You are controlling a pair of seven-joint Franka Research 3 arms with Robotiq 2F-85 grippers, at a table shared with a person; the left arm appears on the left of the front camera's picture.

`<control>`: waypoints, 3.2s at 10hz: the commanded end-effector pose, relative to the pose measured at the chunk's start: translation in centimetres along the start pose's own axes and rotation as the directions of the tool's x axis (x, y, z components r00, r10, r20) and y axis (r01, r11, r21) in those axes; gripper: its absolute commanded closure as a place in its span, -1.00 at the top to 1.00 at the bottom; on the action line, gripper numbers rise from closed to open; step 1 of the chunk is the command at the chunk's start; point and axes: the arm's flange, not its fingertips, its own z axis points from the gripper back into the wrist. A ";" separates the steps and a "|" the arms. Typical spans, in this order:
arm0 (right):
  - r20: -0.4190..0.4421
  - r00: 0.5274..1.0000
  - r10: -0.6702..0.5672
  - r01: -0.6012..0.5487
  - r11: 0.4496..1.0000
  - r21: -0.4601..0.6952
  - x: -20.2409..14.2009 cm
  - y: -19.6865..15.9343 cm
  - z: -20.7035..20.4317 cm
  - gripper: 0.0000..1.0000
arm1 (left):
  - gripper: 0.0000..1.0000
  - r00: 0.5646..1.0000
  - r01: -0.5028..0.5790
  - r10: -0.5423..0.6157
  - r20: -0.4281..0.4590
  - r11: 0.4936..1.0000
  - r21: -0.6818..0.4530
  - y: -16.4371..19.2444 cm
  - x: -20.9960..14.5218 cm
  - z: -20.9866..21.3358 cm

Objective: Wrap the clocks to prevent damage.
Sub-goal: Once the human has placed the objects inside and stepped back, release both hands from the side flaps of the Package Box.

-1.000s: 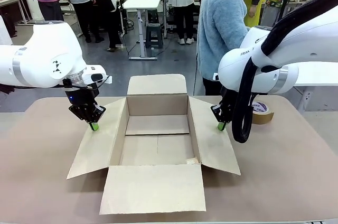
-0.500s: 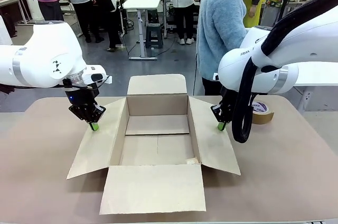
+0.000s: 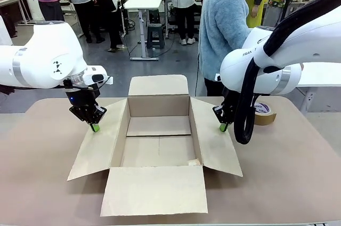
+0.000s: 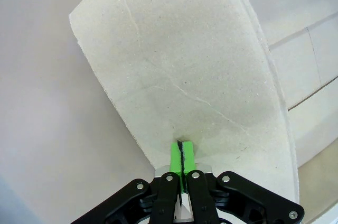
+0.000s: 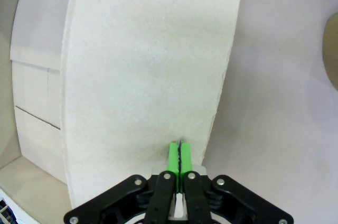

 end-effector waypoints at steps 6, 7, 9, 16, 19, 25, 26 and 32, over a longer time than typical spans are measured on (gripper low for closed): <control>0.000 1.000 -0.004 0.004 1.000 0.000 -0.1 0.1 0.1 -0.98 | -0.99 1.000 0.000 0.000 -0.007 1.000 0.004 0.2 0.0 0.1; 0.000 1.000 -0.004 0.004 1.000 0.000 -0.1 0.1 0.1 -0.98 | -0.99 1.000 0.000 0.000 -0.007 1.000 0.004 0.2 0.0 0.1; 0.000 1.000 -0.004 0.004 1.000 0.000 -0.1 0.1 0.1 -0.98 | -0.99 1.000 0.000 0.000 -0.007 1.000 0.004 0.2 0.0 0.1; 0.000 1.000 -0.004 0.004 1.000 0.000 -0.1 0.1 0.1 -0.98 | -0.99 1.000 0.000 0.000 -0.007 1.000 0.004 0.2 0.0 0.1; 0.000 1.000 -0.004 0.004 1.000 0.000 -0.1 0.1 0.1 -0.98 | -0.99 1.000 0.000 0.000 -0.007 1.000 0.004 0.2 0.0 0.1; 0.000 1.000 -0.004 0.004 1.000 0.000 -0.1 0.1 0.1 -0.98 | -0.99 1.000 0.000 0.000 -0.007 1.000 0.004 0.2 0.0 0.1; 0.000 1.000 -0.004 0.004 1.000 0.000 -0.1 0.1 0.1 -0.98 | -0.99 1.000 0.000 0.000 -0.007 1.000 0.004 0.2 0.0 0.1; 0.000 1.000 -0.004 0.004 1.000 0.000 -0.1 0.1 0.1 -0.98 | -0.99 1.000 0.000 0.000 -0.007 1.000 0.004 0.2 0.0 0.1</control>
